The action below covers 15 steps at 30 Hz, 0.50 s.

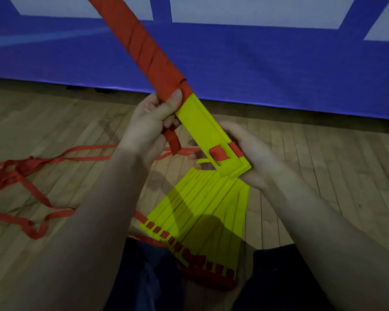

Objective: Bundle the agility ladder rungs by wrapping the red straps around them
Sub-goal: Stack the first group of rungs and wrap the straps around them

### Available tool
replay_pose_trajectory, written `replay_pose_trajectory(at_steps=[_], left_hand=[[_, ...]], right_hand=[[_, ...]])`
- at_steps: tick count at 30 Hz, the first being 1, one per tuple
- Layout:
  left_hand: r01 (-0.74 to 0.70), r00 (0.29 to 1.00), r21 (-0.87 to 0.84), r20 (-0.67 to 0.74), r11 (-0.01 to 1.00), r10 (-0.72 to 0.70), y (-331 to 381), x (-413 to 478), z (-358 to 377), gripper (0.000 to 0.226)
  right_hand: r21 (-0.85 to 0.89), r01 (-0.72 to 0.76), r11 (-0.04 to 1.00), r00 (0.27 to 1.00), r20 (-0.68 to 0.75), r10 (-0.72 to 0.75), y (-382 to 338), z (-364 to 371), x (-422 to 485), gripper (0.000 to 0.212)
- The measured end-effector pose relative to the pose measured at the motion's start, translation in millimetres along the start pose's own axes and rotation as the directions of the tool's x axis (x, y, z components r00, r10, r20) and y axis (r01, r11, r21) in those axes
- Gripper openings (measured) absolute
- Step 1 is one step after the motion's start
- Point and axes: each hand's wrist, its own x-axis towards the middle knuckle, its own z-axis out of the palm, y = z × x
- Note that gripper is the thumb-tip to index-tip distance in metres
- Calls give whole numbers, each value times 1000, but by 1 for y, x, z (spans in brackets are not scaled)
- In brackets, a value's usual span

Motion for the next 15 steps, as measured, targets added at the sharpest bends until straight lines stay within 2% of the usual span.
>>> replay_pose_trajectory(at_steps=[2,3,4,6,7,10,12,14,15], left_hand=[[-4,995,87,-101,996,13,-1,1,-1,14],[-6,991,111,-131,994,21,-4,2,1,14],[-14,987,143,-159,990,37,-8,3,2,14],[-14,971,223,-230,975,66,-16,3,6,12],[-3,961,264,-265,964,75,-21,3,8,14],[51,944,394,-319,918,85,-36,0,18,17],[44,946,473,-303,880,116,-41,-4,25,18],[7,947,599,-261,801,187,-39,-5,25,19],[-22,950,653,-222,757,219,-35,-4,23,21]], right_hand=[[-299,185,936,953,-180,-245,-4,3,2,16],[-494,222,841,919,-183,-350,-6,6,1,8],[-677,213,705,910,-127,-396,-6,8,0,6],[-924,119,364,925,-30,-378,2,7,0,30],[-955,84,286,926,-32,-377,6,9,0,44],[-981,28,195,912,-55,-407,26,14,5,81],[-993,-76,91,888,-109,-447,38,18,8,84],[-988,-101,116,855,-146,-498,42,15,12,77],[-981,-56,185,848,-145,-510,41,13,14,71]])
